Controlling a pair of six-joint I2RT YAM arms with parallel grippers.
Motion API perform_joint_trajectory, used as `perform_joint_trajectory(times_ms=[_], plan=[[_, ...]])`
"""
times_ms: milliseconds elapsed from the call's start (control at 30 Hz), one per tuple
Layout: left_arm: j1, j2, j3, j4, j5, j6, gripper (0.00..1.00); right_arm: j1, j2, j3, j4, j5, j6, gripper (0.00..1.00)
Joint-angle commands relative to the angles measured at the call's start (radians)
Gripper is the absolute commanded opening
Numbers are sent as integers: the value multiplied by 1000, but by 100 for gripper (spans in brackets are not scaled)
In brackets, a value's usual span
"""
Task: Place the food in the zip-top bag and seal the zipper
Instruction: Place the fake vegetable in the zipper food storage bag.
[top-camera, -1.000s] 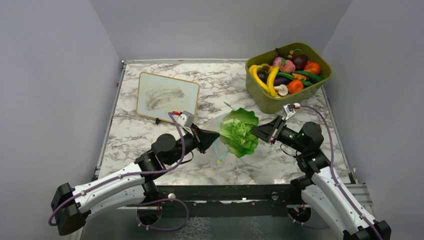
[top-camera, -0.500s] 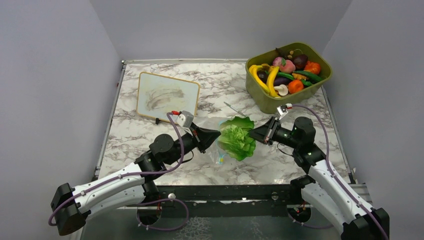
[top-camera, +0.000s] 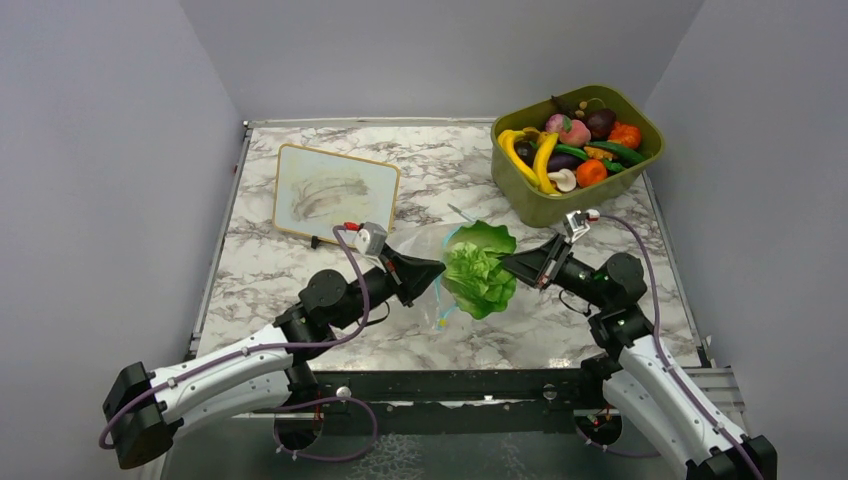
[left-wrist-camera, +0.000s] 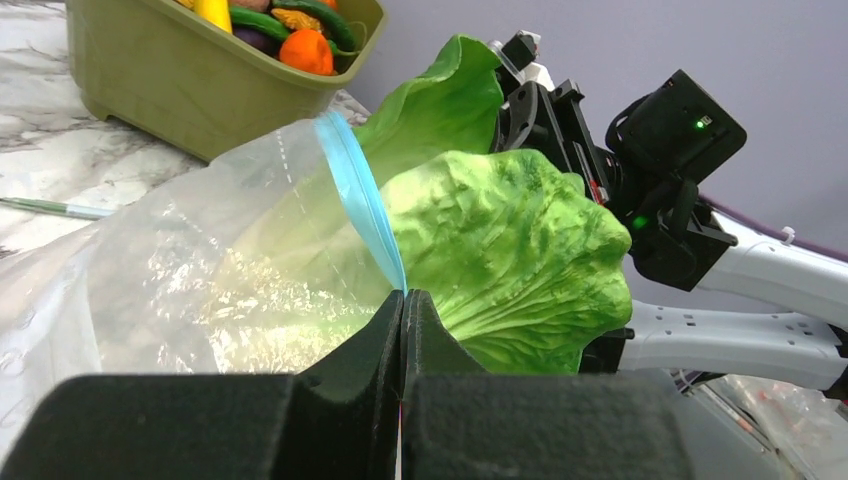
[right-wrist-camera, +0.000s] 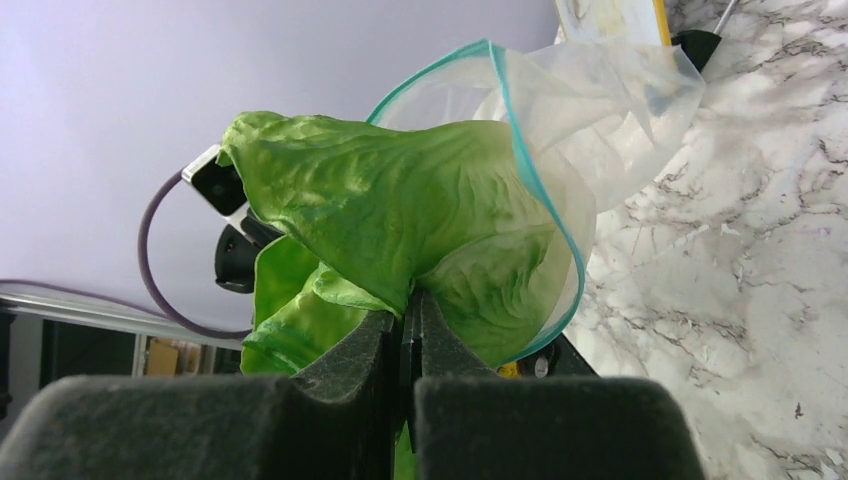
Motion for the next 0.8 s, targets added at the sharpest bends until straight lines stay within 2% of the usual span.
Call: perform_joint_trajectory(times_ms=[0, 133, 333, 500, 767], plan=[[-2, 40, -5, 99, 65, -52, 0, 6, 19, -15, 113, 0, 39, 1], [-2, 46, 4, 126, 71, -61, 0, 7, 28, 5, 15, 42, -46, 1], [-2, 75, 16, 163, 84, -100, 0, 8, 91, -11, 42, 31, -86, 1], [-2, 93, 14, 196, 97, -111, 0, 15, 140, 8, -16, 31, -148, 1], [-2, 113, 15, 229, 100, -97, 0, 31, 144, -15, 22, 55, -132, 1]])
